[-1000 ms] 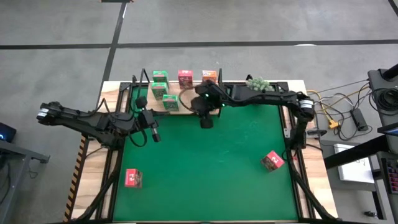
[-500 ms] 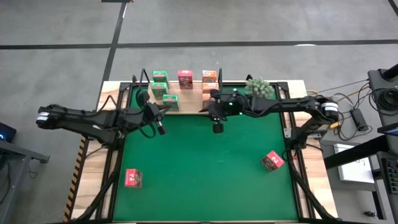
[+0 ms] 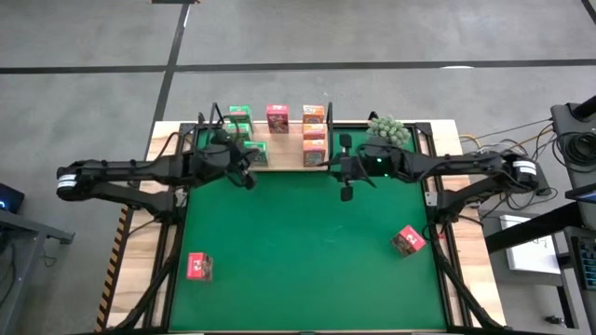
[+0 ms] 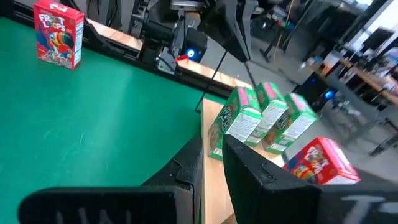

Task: Stack cereal on shelf
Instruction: Put the green cereal box aligned with the other green cereal box on the shelf

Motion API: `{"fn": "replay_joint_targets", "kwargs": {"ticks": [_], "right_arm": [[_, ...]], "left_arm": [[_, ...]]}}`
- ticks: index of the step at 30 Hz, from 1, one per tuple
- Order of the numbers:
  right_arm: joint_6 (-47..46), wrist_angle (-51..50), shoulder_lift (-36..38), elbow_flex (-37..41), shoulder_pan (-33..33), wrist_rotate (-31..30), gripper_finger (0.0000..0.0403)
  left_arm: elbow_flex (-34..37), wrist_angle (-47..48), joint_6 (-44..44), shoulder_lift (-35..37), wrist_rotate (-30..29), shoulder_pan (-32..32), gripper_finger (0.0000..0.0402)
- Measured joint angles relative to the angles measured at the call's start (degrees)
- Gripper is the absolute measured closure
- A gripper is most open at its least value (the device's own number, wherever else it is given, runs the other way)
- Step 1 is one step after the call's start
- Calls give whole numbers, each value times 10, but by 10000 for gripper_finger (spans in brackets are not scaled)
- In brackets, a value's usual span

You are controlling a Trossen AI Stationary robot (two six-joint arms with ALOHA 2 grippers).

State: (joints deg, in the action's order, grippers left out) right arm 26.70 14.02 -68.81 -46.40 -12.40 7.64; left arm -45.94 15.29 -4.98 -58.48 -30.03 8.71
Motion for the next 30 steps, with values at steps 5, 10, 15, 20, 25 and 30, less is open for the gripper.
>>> {"fn": "replay_joint_targets", "kwargs": {"ticks": [5,10,15,20,25,30], "right_arm": [[19,19,40,34,-1,1,351],[32,17,70,55,-4,1,351],[40,12,97,67,-6,1,351],[44,12,120,82,-7,-1,351],[47,13,139,95,-16,-1,351],[47,12,151,104,-27,-2,351]], "left_arm": [[-63,113,-31,-27,4,14,402],[-128,209,-57,-64,39,33,402],[-205,300,-67,-121,105,68,402],[-290,379,-70,-195,148,104,402],[-349,433,-70,-255,150,122,402],[-362,441,-70,-277,144,127,402]]}}
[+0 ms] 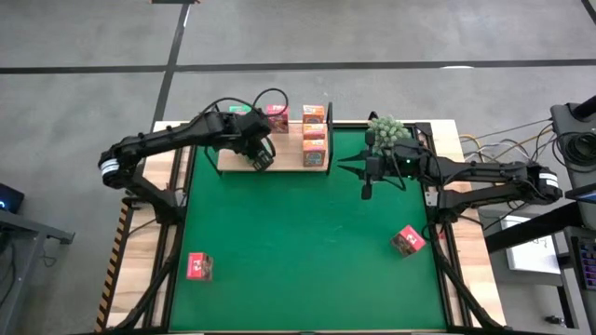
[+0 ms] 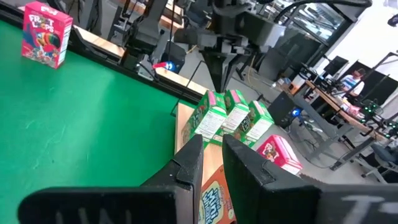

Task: Stack cereal on shelf
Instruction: Put the green cereal box aligned with the other green cereal box on the shelf

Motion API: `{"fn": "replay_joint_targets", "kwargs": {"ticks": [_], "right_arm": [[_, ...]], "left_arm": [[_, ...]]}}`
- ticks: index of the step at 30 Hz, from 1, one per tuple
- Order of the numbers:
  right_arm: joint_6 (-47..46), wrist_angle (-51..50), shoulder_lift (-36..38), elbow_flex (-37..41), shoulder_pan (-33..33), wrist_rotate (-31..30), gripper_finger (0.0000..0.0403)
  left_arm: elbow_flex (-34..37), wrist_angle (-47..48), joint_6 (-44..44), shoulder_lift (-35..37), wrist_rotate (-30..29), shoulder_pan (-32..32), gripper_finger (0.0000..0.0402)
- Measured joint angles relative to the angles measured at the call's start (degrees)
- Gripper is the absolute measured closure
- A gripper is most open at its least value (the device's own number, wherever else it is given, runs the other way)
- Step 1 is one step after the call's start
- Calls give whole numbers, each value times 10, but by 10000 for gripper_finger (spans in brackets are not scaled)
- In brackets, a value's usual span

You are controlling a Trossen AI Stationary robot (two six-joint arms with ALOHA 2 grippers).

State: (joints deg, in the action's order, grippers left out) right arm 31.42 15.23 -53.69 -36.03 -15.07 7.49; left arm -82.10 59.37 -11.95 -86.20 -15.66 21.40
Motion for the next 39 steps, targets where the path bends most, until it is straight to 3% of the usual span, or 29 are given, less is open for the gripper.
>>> {"fn": "replay_joint_targets", "kwargs": {"ticks": [12,39], "right_arm": [[1,1,1,1,-2,0,351],[1,1,1,1,-2,0,351]], "left_arm": [[18,-11,-2,-7,-33,10,402],[70,-56,-26,-7,-37,13,402]]}}
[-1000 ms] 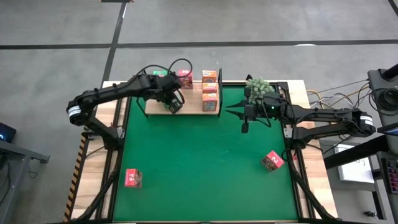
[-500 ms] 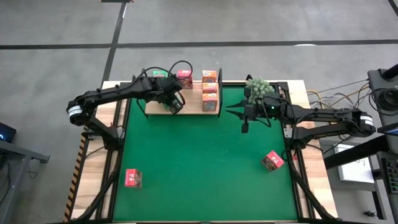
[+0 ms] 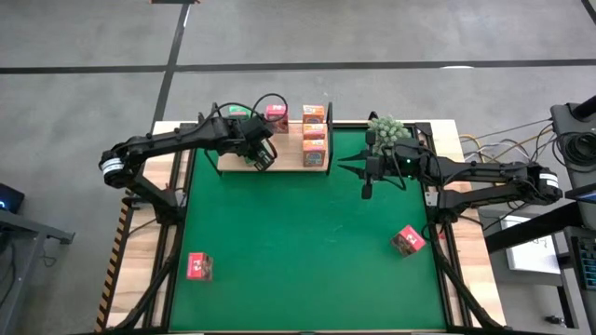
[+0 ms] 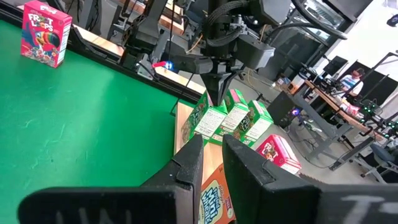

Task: Stack cereal on shelf
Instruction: Put the green cereal box aligned with the other green cereal box on the shelf

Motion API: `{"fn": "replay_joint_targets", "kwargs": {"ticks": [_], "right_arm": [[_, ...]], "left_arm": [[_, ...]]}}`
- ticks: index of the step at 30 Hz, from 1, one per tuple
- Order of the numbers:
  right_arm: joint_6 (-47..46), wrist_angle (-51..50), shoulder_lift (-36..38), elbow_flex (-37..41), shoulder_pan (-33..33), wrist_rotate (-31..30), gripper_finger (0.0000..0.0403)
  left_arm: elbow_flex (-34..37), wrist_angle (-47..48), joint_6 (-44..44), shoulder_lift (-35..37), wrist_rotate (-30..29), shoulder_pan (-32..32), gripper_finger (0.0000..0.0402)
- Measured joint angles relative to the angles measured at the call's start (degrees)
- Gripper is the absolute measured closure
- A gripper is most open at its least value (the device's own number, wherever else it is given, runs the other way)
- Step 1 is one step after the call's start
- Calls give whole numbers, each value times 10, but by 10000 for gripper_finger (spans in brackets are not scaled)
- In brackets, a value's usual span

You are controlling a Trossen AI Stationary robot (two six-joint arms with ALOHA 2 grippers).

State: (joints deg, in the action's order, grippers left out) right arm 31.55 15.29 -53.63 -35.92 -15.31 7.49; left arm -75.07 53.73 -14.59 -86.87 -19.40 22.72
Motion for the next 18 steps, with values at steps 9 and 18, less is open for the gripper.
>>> {"fn": "replay_joint_targets", "kwargs": {"ticks": [9,18], "right_arm": [[0,0,0,0,0,0,351],[0,0,0,0,0,0,351]], "left_arm": [[0,26,-16,1,0,0,402],[0,48,-27,4,0,0,402]]}}
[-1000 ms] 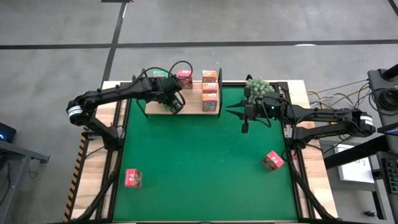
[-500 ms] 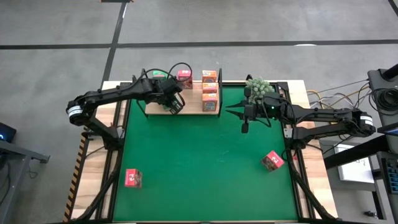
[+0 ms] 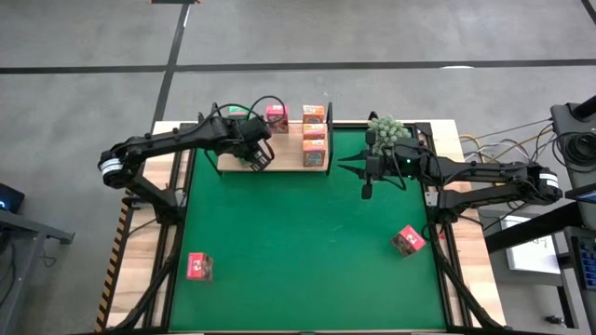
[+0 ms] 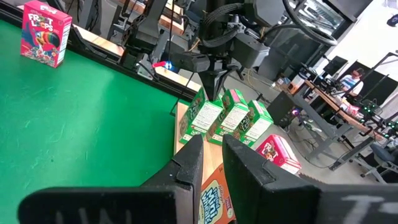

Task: Stack cereal on shelf
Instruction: Put the green cereal box aligned with the other green cereal box on the shelf

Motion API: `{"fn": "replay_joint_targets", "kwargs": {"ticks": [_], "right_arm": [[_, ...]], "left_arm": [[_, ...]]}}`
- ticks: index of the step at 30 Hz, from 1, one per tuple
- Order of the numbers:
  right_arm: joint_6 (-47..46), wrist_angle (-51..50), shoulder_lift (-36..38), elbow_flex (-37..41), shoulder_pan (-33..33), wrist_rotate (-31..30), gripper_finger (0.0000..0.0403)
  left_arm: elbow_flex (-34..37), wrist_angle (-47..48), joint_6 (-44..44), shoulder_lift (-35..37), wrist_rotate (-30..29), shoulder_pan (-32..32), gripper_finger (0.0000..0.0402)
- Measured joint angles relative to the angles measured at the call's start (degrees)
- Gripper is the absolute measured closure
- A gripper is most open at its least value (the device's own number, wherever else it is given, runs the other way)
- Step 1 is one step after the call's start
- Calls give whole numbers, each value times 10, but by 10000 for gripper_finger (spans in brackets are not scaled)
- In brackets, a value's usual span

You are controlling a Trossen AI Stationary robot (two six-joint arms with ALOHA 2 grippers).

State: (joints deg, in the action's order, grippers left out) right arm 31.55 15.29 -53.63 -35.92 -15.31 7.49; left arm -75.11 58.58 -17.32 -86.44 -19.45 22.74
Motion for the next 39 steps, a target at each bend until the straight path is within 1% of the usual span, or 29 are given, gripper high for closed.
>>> {"fn": "replay_joint_targets", "kwargs": {"ticks": [5,18,24,35,39], "right_arm": [[0,0,0,0,0,0,351],[1,0,0,0,0,0,351],[2,0,0,0,0,0,351],[2,0,0,0,0,0,351],[2,0,0,0,0,0,351]], "left_arm": [[0,20,-12,3,-10,0,402],[0,52,-15,3,-14,0,402],[0,80,-13,8,-35,0,402],[1,86,45,21,-37,0,402],[1,84,52,22,-39,0,402]]}}
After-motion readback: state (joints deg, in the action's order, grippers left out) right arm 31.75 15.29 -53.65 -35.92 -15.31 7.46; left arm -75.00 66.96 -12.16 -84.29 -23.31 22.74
